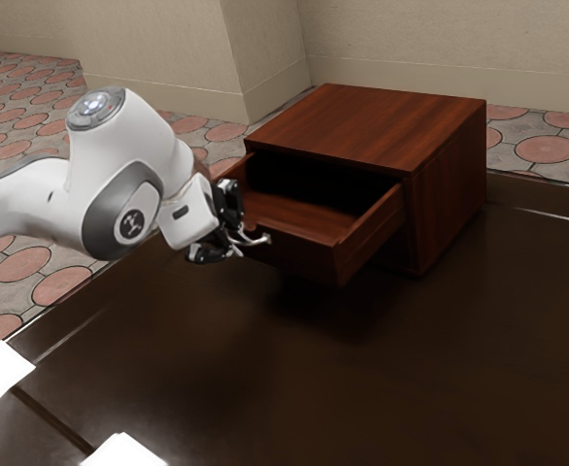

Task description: Pull the drawer handle with one arm to open the drawer

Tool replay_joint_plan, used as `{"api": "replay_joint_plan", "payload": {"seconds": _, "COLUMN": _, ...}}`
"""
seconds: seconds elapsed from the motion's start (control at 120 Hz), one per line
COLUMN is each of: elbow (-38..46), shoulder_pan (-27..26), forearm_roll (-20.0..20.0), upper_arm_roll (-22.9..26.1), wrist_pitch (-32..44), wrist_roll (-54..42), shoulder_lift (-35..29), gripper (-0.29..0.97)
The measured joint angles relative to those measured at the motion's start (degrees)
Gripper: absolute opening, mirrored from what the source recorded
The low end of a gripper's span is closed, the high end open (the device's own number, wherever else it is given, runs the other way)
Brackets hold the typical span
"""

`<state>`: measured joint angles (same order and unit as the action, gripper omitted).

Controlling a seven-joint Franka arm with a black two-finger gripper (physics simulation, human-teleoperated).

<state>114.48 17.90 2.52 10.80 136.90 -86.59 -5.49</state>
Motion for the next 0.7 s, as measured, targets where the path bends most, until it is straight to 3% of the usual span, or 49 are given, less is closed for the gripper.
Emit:
{"api": "replay_joint_plan", "payload": {"seconds": 0.367, "elbow": 2.36, "shoulder_pan": -0.09, "forearm_roll": -0.11, "upper_arm_roll": -0.38, "wrist_pitch": -0.12, "wrist_roll": 0.1, "shoulder_lift": -3.03, "gripper": 0.04}}
{"api": "replay_joint_plan", "payload": {"seconds": 0.433, "elbow": 1.24, "shoulder_pan": 0.05, "forearm_roll": -1.05, "upper_arm_roll": 0.02, "wrist_pitch": -2.11, "wrist_roll": 0.0, "shoulder_lift": -8.1, "gripper": 0.09}}
{"api": "replay_joint_plan", "payload": {"seconds": 0.517, "elbow": -5.32, "shoulder_pan": -0.59, "forearm_roll": -3.84, "upper_arm_roll": 0.31, "wrist_pitch": -8.34, "wrist_roll": -0.49, "shoulder_lift": -14.1, "gripper": 0.2}}
{"api": "replay_joint_plan", "payload": {"seconds": 0.625, "elbow": -17.6, "shoulder_pan": -0.26, "forearm_roll": -5.83, "upper_arm_roll": 0.08, "wrist_pitch": -22.18, "wrist_roll": -1.07, "shoulder_lift": -11.58, "gripper": 0.39}}
{"api": "replay_joint_plan", "payload": {"seconds": 0.7, "elbow": -20.87, "shoulder_pan": -0.1, "forearm_roll": -6.36, "upper_arm_roll": -0.5, "wrist_pitch": -32.49, "wrist_roll": -1.39, "shoulder_lift": -11.25, "gripper": 0.48}}
